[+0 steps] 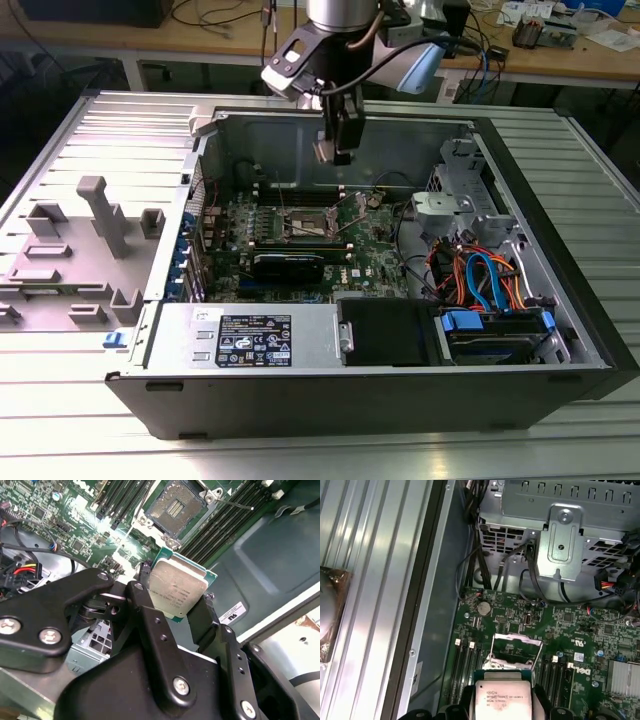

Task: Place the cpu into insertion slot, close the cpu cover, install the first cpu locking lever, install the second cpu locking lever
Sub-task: 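Place the cpu into insertion slot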

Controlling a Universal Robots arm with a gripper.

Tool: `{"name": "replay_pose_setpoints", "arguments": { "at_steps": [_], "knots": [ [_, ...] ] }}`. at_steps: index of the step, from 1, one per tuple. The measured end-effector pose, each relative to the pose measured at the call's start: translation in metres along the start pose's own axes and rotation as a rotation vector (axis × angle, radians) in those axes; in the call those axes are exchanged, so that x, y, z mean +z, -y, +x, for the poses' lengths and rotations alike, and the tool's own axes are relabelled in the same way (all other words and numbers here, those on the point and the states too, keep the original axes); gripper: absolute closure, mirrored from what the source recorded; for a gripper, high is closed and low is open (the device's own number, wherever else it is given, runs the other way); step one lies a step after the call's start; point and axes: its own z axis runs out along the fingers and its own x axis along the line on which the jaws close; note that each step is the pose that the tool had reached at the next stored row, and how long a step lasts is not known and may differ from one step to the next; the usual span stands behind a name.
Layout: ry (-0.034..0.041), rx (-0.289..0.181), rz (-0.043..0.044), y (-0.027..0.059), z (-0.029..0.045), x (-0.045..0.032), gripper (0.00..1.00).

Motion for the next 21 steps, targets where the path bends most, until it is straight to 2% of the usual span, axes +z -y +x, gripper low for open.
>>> {"name": "replay_pose_setpoints", "arguments": {
  "at_steps": [4, 6, 12, 21],
  "knots": [
    [0.0036, 0.047, -0.0008, 0.0004, -0.0001, 0.0048, 0.46],
    [0.0043, 0.056, -0.0010, 0.0014, -0.0003, 0.0070, 0.46],
    [0.0046, 0.056, -0.0009, 0.0044, -0.0009, 0.0105, 0.46],
    [0.0043, 0.056, -0.0010, 0.0045, -0.0008, 0.0109, 0.46]
  ]
}}
